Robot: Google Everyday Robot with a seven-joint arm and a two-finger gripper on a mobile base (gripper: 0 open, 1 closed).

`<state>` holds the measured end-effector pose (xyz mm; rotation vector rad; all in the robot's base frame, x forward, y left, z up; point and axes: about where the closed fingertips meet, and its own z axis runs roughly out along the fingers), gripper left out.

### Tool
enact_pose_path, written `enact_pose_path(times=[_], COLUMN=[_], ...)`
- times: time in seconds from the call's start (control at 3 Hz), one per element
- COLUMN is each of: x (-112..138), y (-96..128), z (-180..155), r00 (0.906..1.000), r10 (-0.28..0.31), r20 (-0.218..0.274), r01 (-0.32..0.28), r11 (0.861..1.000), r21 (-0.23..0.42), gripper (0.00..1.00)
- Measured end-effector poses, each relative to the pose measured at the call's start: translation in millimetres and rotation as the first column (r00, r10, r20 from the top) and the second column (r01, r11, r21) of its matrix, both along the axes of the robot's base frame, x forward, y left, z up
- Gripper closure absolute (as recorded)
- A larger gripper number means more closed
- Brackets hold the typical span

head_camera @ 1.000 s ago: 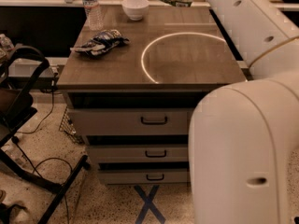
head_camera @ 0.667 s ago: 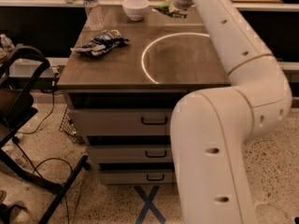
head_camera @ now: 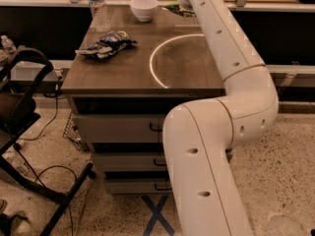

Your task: Move green jalapeno chip bag near white bowl

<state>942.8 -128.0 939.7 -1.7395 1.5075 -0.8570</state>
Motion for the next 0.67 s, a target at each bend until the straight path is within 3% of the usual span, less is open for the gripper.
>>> enact_pose_path(times=[0.33,0.67], x=[0.9,2.2], y=[0.2,1.4], z=[-3.0,-8.8], r00=[1.0000,0.9999], r10=[-0.001,0.000], r20=[-0.003,-0.011], r01=[0.001,0.000], r11=[1.000,1.000], r21=[-0.002,-0.004], gripper=[0.83,0.51])
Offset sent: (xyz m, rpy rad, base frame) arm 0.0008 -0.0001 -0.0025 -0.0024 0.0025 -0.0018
